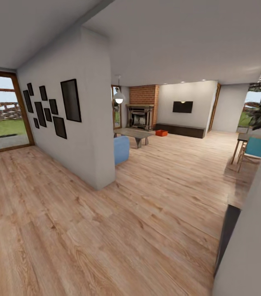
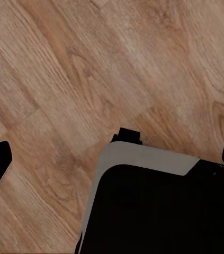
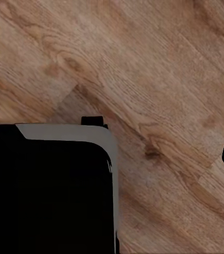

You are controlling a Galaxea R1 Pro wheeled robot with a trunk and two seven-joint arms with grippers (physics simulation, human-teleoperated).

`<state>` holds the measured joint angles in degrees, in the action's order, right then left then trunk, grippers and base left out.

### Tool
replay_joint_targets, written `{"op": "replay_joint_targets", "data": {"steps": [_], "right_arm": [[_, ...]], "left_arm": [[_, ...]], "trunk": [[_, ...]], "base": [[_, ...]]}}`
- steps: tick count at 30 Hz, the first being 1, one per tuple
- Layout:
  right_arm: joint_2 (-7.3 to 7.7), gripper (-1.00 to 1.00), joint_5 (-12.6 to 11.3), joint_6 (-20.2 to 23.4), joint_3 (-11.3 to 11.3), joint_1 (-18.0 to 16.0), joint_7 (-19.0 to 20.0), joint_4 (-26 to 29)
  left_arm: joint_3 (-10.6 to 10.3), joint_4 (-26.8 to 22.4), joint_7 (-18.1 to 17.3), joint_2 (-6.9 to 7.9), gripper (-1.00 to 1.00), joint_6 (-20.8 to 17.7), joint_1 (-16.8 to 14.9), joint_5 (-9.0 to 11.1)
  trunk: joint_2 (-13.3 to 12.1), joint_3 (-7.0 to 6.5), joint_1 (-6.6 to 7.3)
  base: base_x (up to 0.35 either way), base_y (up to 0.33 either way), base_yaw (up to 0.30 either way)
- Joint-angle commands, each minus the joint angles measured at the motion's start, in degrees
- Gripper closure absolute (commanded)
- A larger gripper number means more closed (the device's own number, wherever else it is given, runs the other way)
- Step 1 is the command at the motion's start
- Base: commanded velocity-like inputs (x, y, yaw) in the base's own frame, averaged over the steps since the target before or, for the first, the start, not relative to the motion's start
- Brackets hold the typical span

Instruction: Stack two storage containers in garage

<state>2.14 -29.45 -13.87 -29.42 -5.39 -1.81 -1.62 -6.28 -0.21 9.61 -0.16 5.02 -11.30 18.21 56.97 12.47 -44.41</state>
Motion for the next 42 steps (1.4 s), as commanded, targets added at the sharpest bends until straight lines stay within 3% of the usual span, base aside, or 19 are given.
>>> {"op": "replay_joint_targets", "data": {"steps": [1,33,42], "right_arm": [[-0.05,-1.00,-0.4,-0.3,-0.5,-0.1,0.0,-0.2],[-0.09,-1.00,-0.4,-0.3,-0.5,-0.1,-0.1,-0.2],[-0.13,-1.00,-0.4,-0.2,-0.6,-0.1,-0.1,-0.2]], "left_arm": [[-0.5,0.0,0.2,-0.02,-1.00,0.2,0.0,0.5],[-0.5,0.0,0.1,-0.02,-1.00,-0.1,0.0,0.5],[-0.5,0.0,0.1,-0.02,-1.00,-0.2,0.0,0.5]], "trunk": [[0.0,0.07,-0.04],[0.0,-0.61,-0.04],[0.0,-0.61,-0.04]], "base": [[0.323,0.129,-0.001],[0.318,0.173,-0.033],[0.317,0.128,-0.224]]}}
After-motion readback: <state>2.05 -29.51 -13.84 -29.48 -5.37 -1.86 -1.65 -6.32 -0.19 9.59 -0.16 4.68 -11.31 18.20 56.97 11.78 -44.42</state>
